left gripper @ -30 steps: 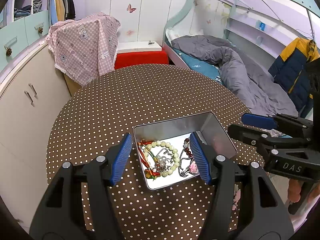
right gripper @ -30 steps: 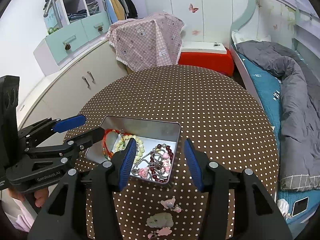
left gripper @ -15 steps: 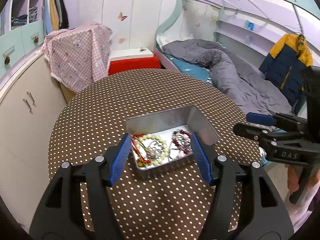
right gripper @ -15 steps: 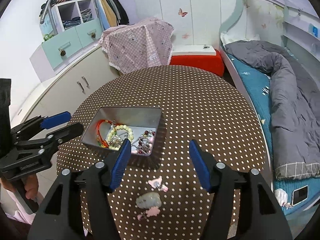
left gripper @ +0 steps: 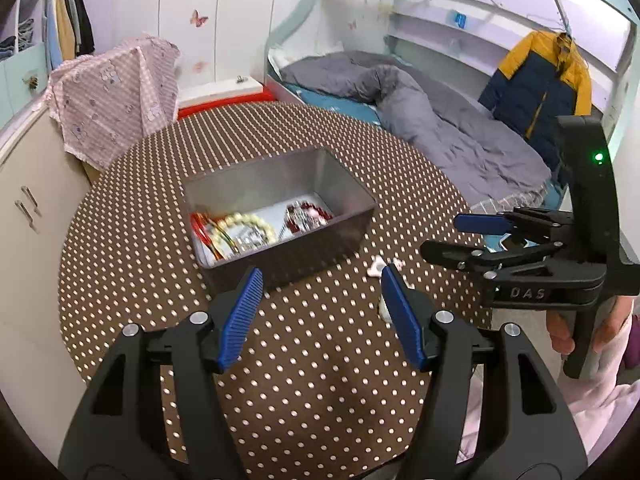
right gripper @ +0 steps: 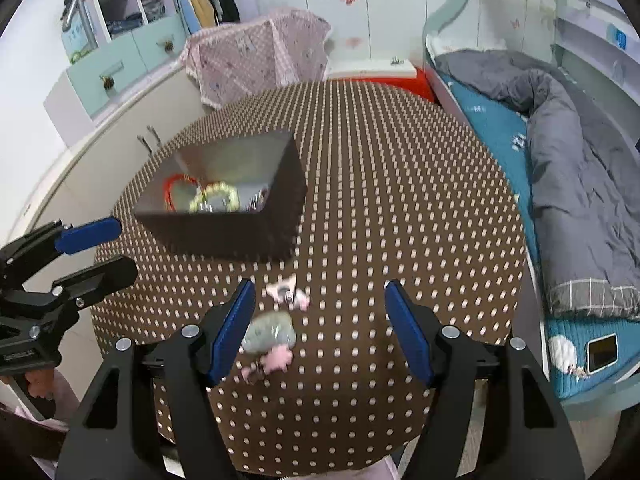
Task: Organize jewelry
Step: 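Move the left tool to the jade pendant and grasp it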
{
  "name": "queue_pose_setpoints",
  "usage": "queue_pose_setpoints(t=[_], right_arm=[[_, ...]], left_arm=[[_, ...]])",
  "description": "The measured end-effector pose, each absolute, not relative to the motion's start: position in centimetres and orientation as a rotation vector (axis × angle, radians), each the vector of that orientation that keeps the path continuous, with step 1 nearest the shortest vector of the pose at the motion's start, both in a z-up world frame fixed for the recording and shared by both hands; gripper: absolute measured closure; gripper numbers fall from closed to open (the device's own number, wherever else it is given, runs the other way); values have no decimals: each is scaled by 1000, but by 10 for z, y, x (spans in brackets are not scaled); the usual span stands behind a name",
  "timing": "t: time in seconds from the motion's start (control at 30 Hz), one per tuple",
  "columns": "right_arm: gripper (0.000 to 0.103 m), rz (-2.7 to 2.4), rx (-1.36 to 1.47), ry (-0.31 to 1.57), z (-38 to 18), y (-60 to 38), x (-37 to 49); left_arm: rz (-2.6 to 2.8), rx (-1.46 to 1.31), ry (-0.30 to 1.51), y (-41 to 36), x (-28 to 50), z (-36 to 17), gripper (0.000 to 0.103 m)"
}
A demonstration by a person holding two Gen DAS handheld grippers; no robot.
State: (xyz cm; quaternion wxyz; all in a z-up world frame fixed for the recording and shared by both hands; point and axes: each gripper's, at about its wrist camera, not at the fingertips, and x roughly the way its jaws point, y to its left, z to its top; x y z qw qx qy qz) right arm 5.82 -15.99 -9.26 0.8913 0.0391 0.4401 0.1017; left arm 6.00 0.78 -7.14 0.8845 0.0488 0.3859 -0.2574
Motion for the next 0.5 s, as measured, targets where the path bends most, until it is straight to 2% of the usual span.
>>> queue_pose_setpoints(t=[0.27, 0.4, 0.5], right_arm=[[39, 224, 49, 999, -128, -146, 49], [39, 226, -26, 985, -135, -135, 40], [52, 235, -79, 972, -135, -125, 33]], left_arm=[[-542, 97, 890, 7, 58, -101, 42], [-548, 100, 933, 6, 58, -117, 42], [-554, 96, 969, 2, 60, -128, 42]])
